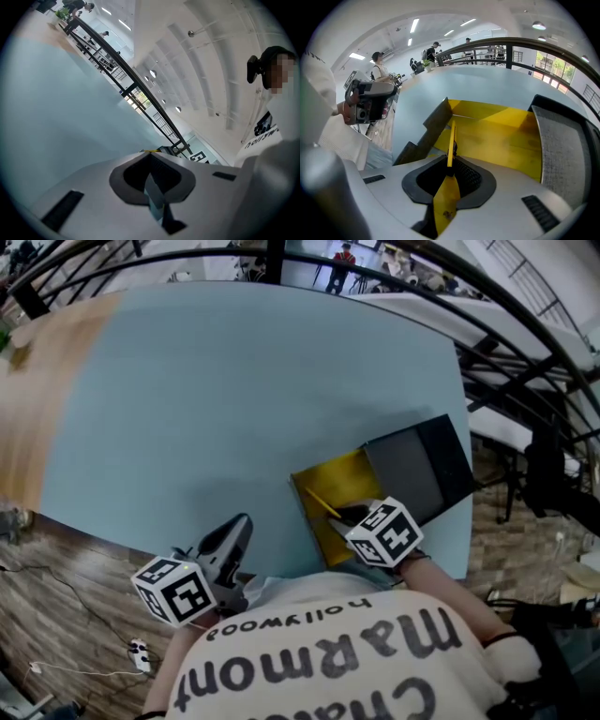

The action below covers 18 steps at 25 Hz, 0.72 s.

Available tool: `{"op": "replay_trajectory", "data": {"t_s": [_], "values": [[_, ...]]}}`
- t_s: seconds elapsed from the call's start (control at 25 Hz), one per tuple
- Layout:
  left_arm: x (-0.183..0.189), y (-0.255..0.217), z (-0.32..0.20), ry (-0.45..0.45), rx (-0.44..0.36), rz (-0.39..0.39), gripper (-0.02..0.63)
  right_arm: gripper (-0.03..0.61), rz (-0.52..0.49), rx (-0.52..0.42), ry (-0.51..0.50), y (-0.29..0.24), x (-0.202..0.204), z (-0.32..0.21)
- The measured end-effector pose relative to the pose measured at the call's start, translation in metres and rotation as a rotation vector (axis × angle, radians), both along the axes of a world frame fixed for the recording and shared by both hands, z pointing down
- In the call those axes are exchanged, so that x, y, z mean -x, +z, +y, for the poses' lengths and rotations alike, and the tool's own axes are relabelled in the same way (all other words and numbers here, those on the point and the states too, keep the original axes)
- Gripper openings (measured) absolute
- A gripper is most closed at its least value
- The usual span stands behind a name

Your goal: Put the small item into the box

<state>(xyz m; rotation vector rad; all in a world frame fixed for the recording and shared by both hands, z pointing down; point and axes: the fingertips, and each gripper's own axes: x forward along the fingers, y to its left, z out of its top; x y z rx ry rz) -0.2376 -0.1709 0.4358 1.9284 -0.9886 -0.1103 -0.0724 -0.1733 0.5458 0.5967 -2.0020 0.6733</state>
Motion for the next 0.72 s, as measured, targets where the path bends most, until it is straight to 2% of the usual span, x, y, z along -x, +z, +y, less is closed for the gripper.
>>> {"op": "replay_trajectory", "data": {"t_s": [0.72], "values": [[0.0043,-0.0037,-0.0048,-0.012,0.003,0.006,0.002,0.072,0.008,0.062,0.013,0.0004,0.0029,0.0002]]}}
